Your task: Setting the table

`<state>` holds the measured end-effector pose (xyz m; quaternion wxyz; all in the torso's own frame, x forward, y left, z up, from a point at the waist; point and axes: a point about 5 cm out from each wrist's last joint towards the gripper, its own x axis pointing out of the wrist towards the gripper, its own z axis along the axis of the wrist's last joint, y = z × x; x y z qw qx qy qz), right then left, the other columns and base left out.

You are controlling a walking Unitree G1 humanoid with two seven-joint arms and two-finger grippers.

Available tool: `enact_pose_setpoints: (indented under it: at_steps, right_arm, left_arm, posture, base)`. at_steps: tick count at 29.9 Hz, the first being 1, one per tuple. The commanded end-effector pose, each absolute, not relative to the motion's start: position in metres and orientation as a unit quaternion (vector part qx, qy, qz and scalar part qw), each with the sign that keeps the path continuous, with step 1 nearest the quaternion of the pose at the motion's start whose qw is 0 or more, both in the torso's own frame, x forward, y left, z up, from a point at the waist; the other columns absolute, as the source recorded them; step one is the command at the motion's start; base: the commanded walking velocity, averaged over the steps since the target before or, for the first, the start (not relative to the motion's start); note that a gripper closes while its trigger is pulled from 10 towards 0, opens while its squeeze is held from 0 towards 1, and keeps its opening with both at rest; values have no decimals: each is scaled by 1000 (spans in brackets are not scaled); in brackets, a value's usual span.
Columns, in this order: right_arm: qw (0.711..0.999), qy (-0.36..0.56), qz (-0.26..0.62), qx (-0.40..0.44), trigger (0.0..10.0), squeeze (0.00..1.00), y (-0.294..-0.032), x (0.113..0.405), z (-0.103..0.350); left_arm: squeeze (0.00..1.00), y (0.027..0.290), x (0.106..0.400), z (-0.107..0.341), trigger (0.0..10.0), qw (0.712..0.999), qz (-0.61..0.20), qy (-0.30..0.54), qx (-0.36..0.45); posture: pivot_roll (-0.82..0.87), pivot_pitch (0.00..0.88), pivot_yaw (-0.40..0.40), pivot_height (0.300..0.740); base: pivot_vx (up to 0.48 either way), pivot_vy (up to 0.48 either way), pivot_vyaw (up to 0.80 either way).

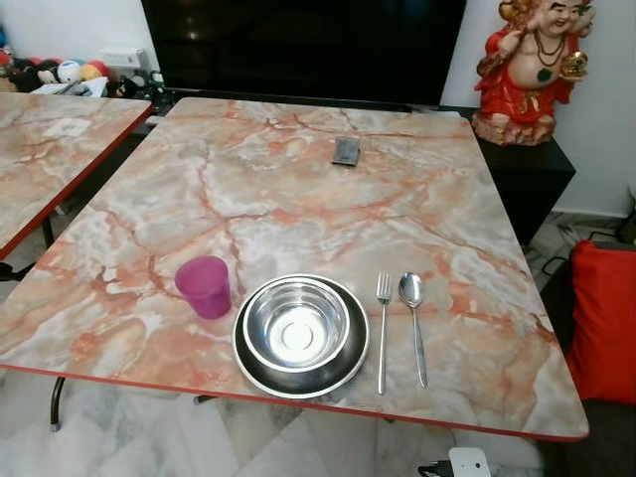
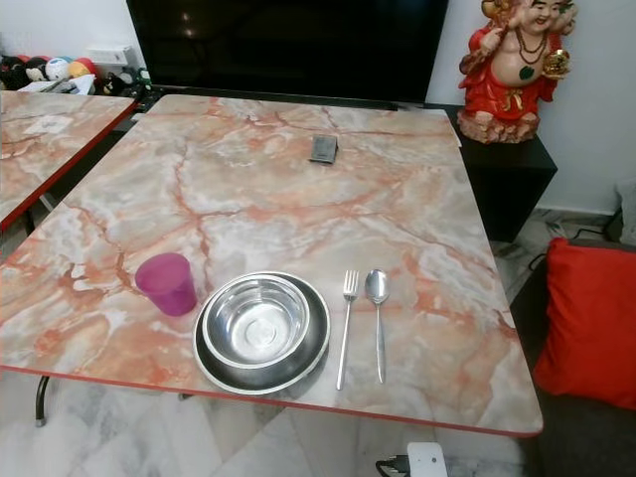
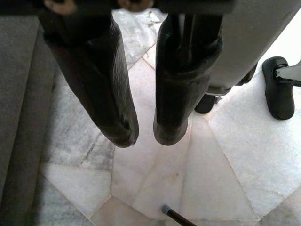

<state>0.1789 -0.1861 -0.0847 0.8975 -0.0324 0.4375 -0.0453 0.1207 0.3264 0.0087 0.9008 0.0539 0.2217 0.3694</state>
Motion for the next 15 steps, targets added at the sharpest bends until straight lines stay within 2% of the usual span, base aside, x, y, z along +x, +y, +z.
enact_pose_setpoints:
  at_steps: [1, 5, 10, 15]
  right_arm:
    - [894, 444, -52, -27, 10000, 0, -186, 176, -86]
    - [893, 445, -54, -29, 10000, 0, -186, 176, -86]
    - [893, 446, -56, -29, 10000, 0, -187, 176, -86]
    - [889, 453, -61, -33, 10000, 0, -194, 170, -88]
  left_arm:
    - [0, 318, 128, 3, 10000, 911, 337, 231, 50]
    - [0, 296, 147, -14, 10000, 928, 265, 257, 44]
    - [0, 277, 162, -33, 10000, 931, 216, 292, 28]
    - [0, 242, 173, -59, 10000, 928, 113, 356, 14]
  posture:
    - [43, 79, -8, 740]
    - [32, 70, -4, 740]
    - [23, 67, -6, 740]
    - [-4, 49, -9, 740]
  base:
    - [0, 0, 0]
    - [0, 0, 0]
    - [0, 0, 0]
    - [0, 0, 0]
